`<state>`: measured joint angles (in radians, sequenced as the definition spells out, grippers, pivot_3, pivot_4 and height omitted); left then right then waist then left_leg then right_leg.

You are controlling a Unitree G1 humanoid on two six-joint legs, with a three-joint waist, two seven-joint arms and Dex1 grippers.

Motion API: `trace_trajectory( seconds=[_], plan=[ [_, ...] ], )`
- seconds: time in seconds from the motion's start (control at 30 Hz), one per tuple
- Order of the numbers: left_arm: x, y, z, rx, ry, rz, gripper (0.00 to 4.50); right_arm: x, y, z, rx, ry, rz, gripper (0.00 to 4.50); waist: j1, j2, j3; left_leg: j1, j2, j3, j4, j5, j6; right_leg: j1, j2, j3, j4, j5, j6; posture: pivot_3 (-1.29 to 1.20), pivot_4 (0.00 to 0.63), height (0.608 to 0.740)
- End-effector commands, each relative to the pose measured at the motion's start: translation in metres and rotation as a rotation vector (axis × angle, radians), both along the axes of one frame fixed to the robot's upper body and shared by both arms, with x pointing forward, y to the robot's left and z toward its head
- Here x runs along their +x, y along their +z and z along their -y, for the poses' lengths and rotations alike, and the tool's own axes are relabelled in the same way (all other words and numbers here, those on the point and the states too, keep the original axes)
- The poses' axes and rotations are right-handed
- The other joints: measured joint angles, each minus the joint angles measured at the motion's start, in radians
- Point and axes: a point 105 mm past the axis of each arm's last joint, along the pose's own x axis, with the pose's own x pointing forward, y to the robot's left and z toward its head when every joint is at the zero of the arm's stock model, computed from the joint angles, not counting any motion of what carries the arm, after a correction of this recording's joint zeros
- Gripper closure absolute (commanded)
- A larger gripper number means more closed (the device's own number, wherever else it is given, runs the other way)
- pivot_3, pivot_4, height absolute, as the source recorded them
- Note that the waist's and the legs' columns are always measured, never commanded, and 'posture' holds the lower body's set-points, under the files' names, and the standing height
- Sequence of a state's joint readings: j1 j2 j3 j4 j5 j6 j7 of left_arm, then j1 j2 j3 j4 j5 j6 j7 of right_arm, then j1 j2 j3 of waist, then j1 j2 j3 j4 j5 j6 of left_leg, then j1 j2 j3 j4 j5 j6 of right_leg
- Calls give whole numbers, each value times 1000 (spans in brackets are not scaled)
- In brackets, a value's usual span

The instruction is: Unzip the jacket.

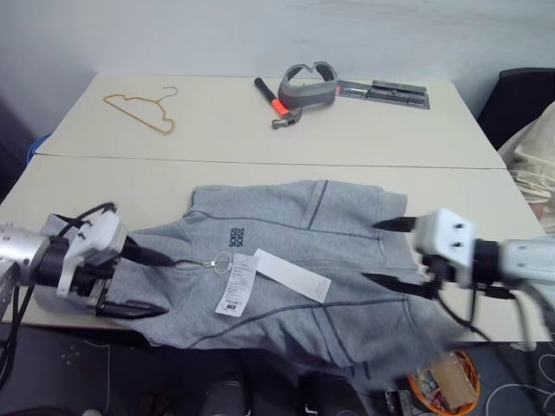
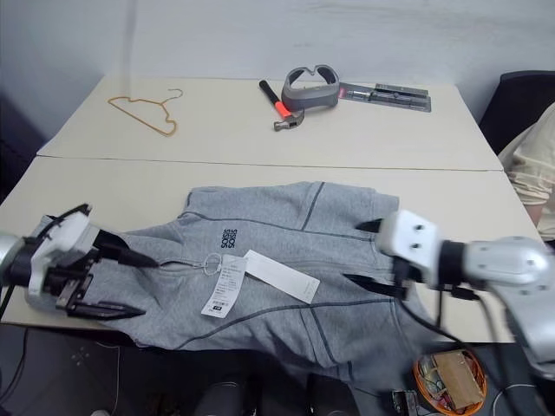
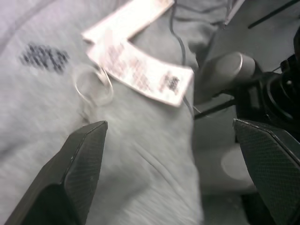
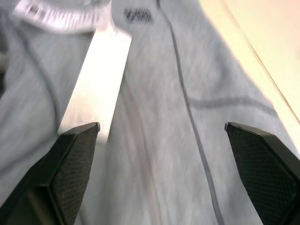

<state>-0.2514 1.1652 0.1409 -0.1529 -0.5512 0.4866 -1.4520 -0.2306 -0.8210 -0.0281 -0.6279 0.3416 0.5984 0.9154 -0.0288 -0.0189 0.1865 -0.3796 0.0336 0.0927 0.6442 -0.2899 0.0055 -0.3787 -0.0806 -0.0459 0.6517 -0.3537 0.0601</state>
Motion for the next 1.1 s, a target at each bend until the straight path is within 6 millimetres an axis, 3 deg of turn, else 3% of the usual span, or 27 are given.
trace_trajectory(
  seconds=[0.03, 0.13, 0.2, 0.33, 0.47, 0.63, 0.77, 1.1],
  plan=[
    [13, -11, 12, 45, -55, 2, 0, 5, -7, -20, -33, -5, 62, 21, 1, 0, 0, -2, 0, 0, 1, 1, -1, -2, 0, 0, 1, 0, 0, 0, 150, 740],
    [30, -10, 21, 54, -79, 25, 0, -4, -13, -26, -67, 75, 57, 21, 6, 0, 0, -21, -2, 0, 8, 4, 0, -19, 1, 0, 7, 1, 2, 0, 150, 740],
    [37, -8, 25, 54, -94, 30, 0, -5, -17, -32, -63, 91, 52, 21, 6, -1, 0, -25, -2, 0, 12, 5, 1, -19, 2, -1, 8, 2, 5, 0, 150, 740],
    [46, -7, 31, 72, -121, 48, 0, -16, -38, -61, -56, 195, 30, 21, -4, -2, 0, -25, -2, 1, 16, 3, 4, -19, 2, 0, 7, 3, 7, 0, 150, 740],
    [46, -4, 37, 69, -144, 46, 0, -16, -50, -78, -16, 189, 10, 21, 0, -2, 0, -24, -2, 0, 18, 4, 5, -19, 2, 0, 11, 3, 7, 0, 150, 740],
    [45, -3, 39, 87, -162, 40, 0, 3, -66, -87, -88, 112, 154, 21, 1, -2, 0, -24, -2, 0, 19, 5, 4, -19, 1, 0, 11, 3, 7, 0, 150, 740],
    [43, -4, 36, 107, -172, 42, 0, 14, -63, -92, -29, 37, 179, 21, 1, -2, 0, -24, -2, 0, 19, 6, 3, -19, 1, 0, 11, 3, 7, 0, 150, 740],
    [51, -9, 40, 105, -168, 77, 0, 41, -40, -77, 34, -99, 240, 21, 1, -2, 0, -24, -2, 0, 19, 6, 3, -18, 1, 0, 11, 3, 7, 0, 150, 740]
  ],
)
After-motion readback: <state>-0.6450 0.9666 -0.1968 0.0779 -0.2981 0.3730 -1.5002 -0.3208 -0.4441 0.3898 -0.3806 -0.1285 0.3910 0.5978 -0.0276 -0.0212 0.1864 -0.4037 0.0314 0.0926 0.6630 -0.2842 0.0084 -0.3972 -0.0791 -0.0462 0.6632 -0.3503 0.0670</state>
